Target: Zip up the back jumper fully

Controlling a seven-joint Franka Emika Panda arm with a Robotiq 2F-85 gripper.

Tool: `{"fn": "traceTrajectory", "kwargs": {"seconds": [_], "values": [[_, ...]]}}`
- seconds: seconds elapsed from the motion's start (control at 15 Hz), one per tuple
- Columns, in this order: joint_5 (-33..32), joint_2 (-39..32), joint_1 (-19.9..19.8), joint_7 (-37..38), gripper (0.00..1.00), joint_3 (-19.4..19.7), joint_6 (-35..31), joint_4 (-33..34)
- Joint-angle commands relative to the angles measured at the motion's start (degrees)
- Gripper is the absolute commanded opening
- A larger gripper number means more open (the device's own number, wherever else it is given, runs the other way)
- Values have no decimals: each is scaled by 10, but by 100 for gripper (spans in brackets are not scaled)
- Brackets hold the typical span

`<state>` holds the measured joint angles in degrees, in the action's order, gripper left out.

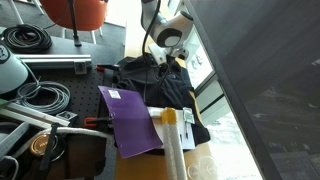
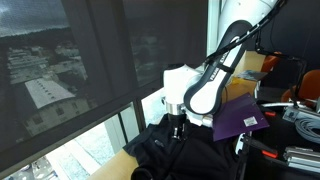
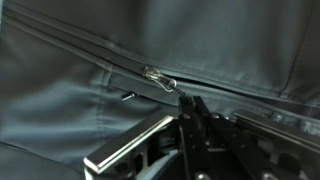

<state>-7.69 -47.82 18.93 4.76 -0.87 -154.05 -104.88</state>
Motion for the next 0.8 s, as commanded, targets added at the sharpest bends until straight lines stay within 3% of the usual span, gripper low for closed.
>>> {"fn": "traceTrajectory", "kwargs": {"seconds": [0.0,0.73], "values": [[5,6,3,0,2,-29,24,21],[27,-54,28,34,2,-78,167,148]]}}
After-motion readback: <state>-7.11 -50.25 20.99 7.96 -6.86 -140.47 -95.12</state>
